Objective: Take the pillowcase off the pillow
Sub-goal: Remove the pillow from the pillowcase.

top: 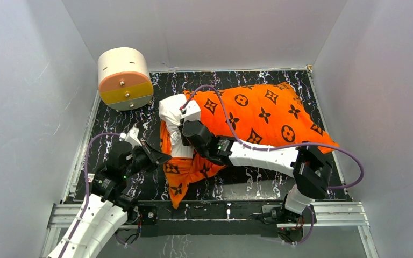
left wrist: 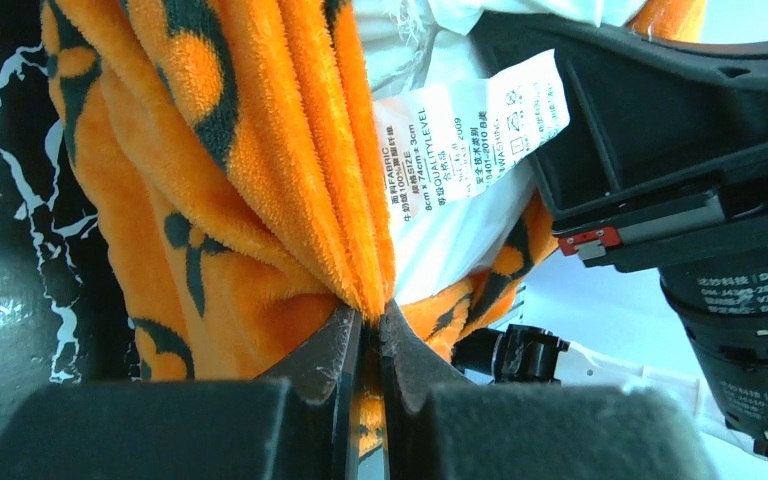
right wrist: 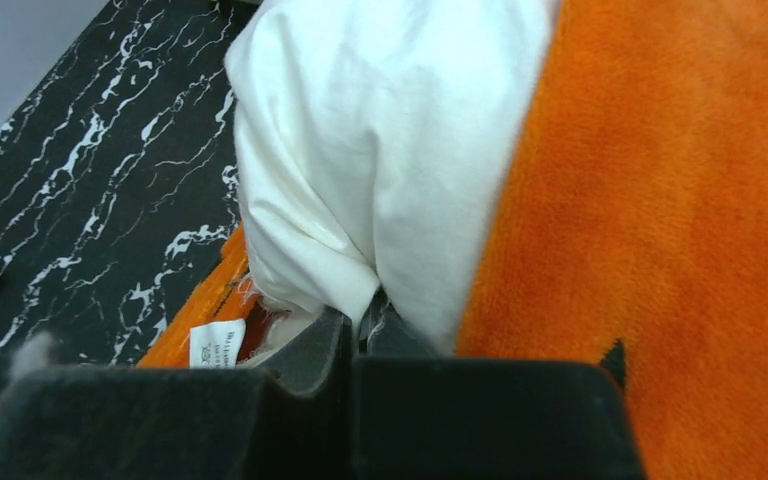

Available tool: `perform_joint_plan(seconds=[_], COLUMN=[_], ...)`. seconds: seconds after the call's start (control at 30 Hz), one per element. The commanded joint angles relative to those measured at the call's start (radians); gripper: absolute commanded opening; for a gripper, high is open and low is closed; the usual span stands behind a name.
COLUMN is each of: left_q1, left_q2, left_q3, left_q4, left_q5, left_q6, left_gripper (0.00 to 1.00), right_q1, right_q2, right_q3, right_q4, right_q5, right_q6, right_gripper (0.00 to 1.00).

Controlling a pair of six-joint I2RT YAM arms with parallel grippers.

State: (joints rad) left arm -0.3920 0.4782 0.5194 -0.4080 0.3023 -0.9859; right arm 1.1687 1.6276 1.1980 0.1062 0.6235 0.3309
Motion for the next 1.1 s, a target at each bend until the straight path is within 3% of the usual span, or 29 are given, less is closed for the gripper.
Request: perform_joint_plan(seconds=[0.0,0.13,0.43,0.6,0.8,1.07], left_q1=[-0.011,-0.011,-0.01,-0.01,-0.012,-0.054], left_q2=[-0.09,-0.167,-0.176,-0.133,-0.098,0.019], left_q3=[-0.026,-0.07,-0.123,-0.205,-0.202,-0.391], left_q4=[-0.242,-0.314,-0.353,-0.246,-0.193,0.051], left_q5=[0.164,0.183,0.126,0.116,0.045,-0.014], left_q6=[0.031,-0.003,-0.018,-0.063,-0.104,-0.187], left_gripper=[0.0,0.0,0.0,0.0,0.0,0.0], right_q1=[-0.11,-0.179,-0.253,-0.254,-0.253,-0.251], right_q2=[-0.019,-0.016,0.047,-0.009,-0.021,-0.049], right_q3=[0.046,0.094,0.395,0.431,0.579,0.611], right_q4=[0.043,0.017,-0.096,-0.102,-0.229,-0.308], right_q5=[0.188,0.085,-0.092,-0.156,-0.088,-0.186], right_q6=[0.113,0.184,0.095,0.109,0.019,0.048], right_gripper=[0.0,0.0,0.0,0.0,0.0,0.0])
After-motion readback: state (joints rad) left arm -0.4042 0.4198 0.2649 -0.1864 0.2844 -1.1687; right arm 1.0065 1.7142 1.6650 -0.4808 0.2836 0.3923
